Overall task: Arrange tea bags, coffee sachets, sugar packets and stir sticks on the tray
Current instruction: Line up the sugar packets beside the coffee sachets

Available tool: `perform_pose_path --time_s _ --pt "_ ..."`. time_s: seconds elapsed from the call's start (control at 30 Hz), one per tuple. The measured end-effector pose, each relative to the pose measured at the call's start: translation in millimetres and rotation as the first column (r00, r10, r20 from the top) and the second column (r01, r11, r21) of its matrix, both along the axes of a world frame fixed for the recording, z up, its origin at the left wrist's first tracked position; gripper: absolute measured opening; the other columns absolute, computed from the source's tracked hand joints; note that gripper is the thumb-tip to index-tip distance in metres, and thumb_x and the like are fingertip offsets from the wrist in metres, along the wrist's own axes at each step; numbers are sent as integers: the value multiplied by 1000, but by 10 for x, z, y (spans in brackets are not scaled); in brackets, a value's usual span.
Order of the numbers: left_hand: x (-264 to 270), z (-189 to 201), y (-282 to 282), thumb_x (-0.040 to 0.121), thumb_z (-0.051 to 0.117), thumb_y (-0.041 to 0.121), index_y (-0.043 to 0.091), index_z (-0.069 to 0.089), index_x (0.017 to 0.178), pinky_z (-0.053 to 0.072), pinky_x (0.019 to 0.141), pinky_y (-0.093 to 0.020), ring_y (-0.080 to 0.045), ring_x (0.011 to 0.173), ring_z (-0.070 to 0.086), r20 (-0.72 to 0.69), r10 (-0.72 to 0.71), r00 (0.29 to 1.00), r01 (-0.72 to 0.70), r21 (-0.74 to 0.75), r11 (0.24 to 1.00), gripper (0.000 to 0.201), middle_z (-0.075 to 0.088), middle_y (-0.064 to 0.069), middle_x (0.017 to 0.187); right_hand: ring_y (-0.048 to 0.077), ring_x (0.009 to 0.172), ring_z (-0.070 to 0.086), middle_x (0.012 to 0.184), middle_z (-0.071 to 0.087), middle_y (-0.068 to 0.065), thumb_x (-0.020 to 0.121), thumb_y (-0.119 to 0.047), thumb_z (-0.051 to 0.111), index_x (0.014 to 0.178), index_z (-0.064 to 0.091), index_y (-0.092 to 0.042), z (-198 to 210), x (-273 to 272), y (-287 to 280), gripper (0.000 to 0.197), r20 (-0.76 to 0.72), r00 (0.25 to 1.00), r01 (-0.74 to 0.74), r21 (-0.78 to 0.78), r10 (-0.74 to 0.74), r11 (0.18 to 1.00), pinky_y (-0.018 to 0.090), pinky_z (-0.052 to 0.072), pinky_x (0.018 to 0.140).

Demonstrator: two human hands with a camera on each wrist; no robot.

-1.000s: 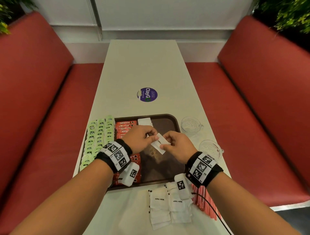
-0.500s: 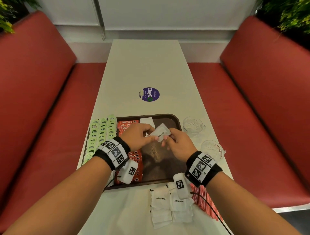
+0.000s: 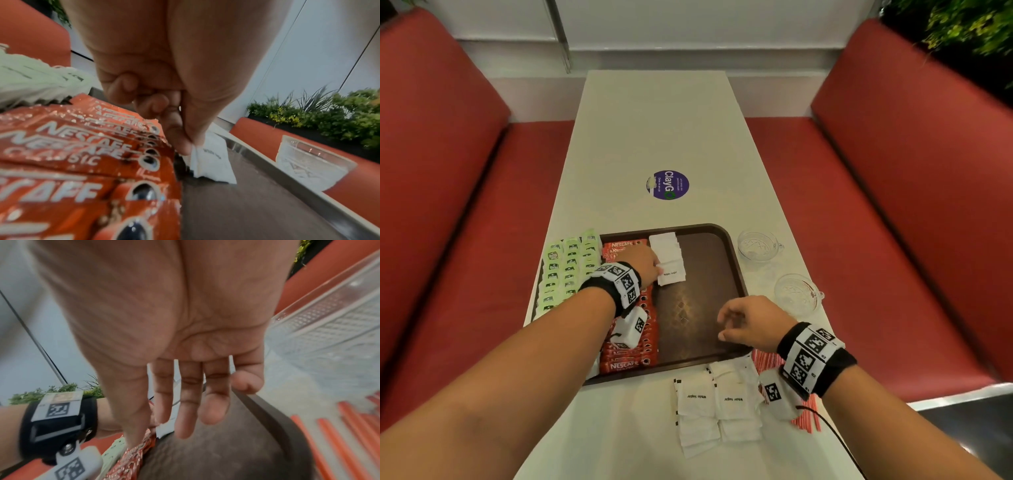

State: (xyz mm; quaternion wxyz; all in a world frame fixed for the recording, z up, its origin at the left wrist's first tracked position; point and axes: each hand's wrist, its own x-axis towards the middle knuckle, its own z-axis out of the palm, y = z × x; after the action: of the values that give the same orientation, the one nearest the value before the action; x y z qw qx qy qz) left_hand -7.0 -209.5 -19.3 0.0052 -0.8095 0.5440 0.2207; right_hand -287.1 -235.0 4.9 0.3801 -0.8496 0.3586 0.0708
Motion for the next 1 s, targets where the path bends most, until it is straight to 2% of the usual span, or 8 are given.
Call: perform_pose_path --time_s 0.13,0.3,0.37,0.5,0.63,0.77,0.9,1.0 --pt "-8 -58 -57 95 56 39 9 71 113 53 86 -34 -25 102 64 76 38 996 -41 37 998 38 68 -8 115 5 75 62 83 69 -8 78 -36 82 94 71 -26 -19 -109 106 22 -67 996 -50 4 50 999 23 52 72" --pt "-49 -46 -107 88 69 35 15 63 113 49 82 -32 -25 103 62 98 118 988 -114 -45 992 32 66 -5 112 7 81 61 93 67 -8 79 -41 81 98 71 -26 -15 -192 289 25 -138 979 -161 -49 153 986 23 52 74" --pt "-98 -34 -125 88 70 30 19 64 113 46 83 -30 -24 106 60 53 73 996 -68 -86 994 27 64 -5 115 9 86 61 96 66 -9 80 -43 80 101 71 -26 -26 -208 329 29 -166 970 -191 -68 178 979 27 54 79" --pt "-238 -44 -108 88 71 32 24 68 117 46 95 -30 -21 114 58 76 -106 991 107 -1 994 30 64 -1 123 12 93 58 104 62 -8 82 -44 78 111 69 -27 -53 -224 400 35 -252 941 -253 -76 227 964 31 52 86" --pt "-296 -22 -118 91 68 35 17 64 123 48 96 -31 -24 115 59 152 -106 983 102 39 994 37 64 -5 123 14 93 55 104 58 -9 82 -43 78 122 65 -27 -91 -240 453 45 -261 944 -239 -117 203 964 30 49 85" --pt "-325 -27 -131 93 62 40 13 62 125 49 94 -32 -26 114 60 192 -111 975 103 56 993 42 65 -8 123 14 93 51 105 55 -7 84 -44 76 125 65 -24 -94 -254 489 47 -278 941 -242 -144 196 959 29 46 84" --pt "-336 55 -79 94 61 41 15 62 126 48 96 -33 -26 115 59 162 -112 981 106 43 993 42 64 -7 125 17 103 54 115 54 -4 83 -43 76 126 66 -24 -98 -241 528 48 -291 938 -242 -170 186 955 33 49 91" --pt "-432 170 47 93 62 44 22 64 120 49 94 -35 -23 112 59 98 -111 989 118 -61 991 35 65 -3 120 18 109 54 120 54 -4 84 -41 76 125 68 -23 -111 -245 543 45 -283 943 -232 -178 176 956 36 48 95"
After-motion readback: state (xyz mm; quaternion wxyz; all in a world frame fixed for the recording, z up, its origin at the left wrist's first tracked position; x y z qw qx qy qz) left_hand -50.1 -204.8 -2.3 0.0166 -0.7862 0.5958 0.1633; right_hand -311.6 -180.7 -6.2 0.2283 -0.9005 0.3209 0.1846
